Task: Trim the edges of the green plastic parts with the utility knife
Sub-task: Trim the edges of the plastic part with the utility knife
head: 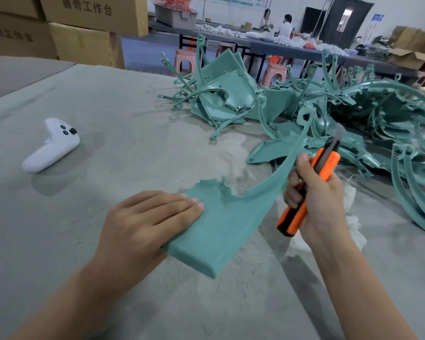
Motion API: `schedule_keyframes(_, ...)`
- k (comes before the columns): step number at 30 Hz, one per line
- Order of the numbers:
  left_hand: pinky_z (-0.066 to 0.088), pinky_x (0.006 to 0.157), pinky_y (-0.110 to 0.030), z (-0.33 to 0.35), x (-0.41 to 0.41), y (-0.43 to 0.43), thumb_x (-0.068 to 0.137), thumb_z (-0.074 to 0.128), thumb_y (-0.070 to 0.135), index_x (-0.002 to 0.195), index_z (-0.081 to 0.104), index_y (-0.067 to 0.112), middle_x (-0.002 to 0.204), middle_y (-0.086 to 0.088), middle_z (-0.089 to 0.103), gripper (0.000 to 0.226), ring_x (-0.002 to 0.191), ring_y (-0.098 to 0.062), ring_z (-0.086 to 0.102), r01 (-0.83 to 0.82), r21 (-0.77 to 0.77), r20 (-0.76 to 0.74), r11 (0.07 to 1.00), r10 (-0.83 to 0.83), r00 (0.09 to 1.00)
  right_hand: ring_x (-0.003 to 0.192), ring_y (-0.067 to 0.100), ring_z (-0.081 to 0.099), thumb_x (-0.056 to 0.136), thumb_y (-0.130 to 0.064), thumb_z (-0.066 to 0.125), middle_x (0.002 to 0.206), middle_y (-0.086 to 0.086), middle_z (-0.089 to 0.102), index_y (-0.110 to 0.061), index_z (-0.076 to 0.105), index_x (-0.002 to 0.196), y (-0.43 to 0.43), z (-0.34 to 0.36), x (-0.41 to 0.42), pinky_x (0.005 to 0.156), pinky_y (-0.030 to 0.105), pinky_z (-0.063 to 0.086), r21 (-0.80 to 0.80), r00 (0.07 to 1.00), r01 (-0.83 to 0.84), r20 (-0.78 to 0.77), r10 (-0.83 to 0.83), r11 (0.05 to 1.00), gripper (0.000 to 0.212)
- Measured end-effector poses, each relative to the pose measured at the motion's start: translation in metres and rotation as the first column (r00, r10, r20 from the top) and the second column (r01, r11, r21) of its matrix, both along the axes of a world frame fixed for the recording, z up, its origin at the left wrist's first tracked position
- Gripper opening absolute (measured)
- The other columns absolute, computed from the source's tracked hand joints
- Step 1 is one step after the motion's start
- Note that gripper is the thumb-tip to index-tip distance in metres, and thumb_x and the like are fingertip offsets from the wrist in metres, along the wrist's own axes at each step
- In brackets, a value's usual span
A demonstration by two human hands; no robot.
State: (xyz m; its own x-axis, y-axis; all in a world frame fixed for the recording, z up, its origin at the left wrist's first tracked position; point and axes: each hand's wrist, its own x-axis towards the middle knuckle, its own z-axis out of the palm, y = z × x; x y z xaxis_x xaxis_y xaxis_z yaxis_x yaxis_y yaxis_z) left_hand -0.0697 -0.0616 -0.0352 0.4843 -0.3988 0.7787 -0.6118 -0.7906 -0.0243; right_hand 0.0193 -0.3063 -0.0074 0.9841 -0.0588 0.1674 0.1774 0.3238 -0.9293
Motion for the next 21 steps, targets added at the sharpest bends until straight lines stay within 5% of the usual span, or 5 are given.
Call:
schedule_keyframes(6,0.051,0.087,-0.046,-0.002,0.003,0.002,0.078,0.063,-0.002,0.102,0.075,0.006,0.108,-0.003,0.072,0.028,0.101,-0.023,0.069,-0.101,0.031,0.126,0.994,0.096,0.987,0.039,0.012,0.034,0.078,-0.041,0.078,0.052,-0.002,0.040,-0.001,0.059,0.091,0.001,-0.002,-0.002,0.039,0.021,0.032,-0.104,0.997,-0.079,-0.011,0.078,0.991,0.046)
schedule_keyframes(13,0.042,0.099,-0.049,-0.007,0.003,0.002,0.084,0.054,-0.003,0.110,0.072,0.006,0.117,-0.004,0.069,0.033,0.113,-0.025,0.060,-0.251,-0.029,0.163,0.967,0.253,0.954,0.036,0.015,0.028,0.080,-0.027,0.078,0.045,0.001,0.036,-0.023,0.056,0.073,0.014,-0.007,-0.007,0.039,0.021,0.031,-0.159,0.961,-0.277,-0.023,0.277,0.948,0.024)
schedule_keyframes(16,0.025,0.113,-0.046,-0.005,0.006,-0.001,0.078,0.064,0.007,0.139,0.046,0.005,0.145,-0.015,0.044,0.063,0.133,-0.036,0.040,-0.360,-0.227,0.051,0.905,0.381,0.923,0.037,0.014,0.026,0.081,-0.020,0.071,0.046,0.000,0.033,-0.023,0.051,0.064,0.017,-0.008,-0.009,0.039,0.022,0.029,-0.114,0.974,-0.226,-0.003,0.227,0.967,0.027)
schedule_keyframes(19,0.033,0.112,-0.042,-0.001,0.009,-0.012,0.072,0.080,0.008,0.149,0.013,0.024,0.158,-0.005,0.015,0.104,0.141,-0.025,0.031,-0.251,-0.718,-0.256,0.649,0.088,0.963,0.037,0.011,0.025,0.082,-0.014,0.068,0.050,-0.002,0.032,-0.019,0.048,0.071,0.018,-0.008,-0.009,0.037,0.021,0.027,-0.004,0.993,-0.119,0.002,0.119,0.993,0.023)
schedule_keyframes(21,0.050,0.096,-0.039,0.004,0.008,-0.015,0.066,0.083,0.001,0.143,0.031,0.033,0.149,0.003,0.038,0.098,0.126,-0.016,0.052,-0.173,-0.934,-0.299,0.313,-0.416,0.859,0.035,0.009,0.026,0.081,-0.012,0.067,0.053,-0.002,0.033,-0.018,0.045,0.079,0.019,-0.008,-0.008,0.037,0.020,0.026,0.081,0.997,-0.075,-0.009,0.076,0.994,0.023)
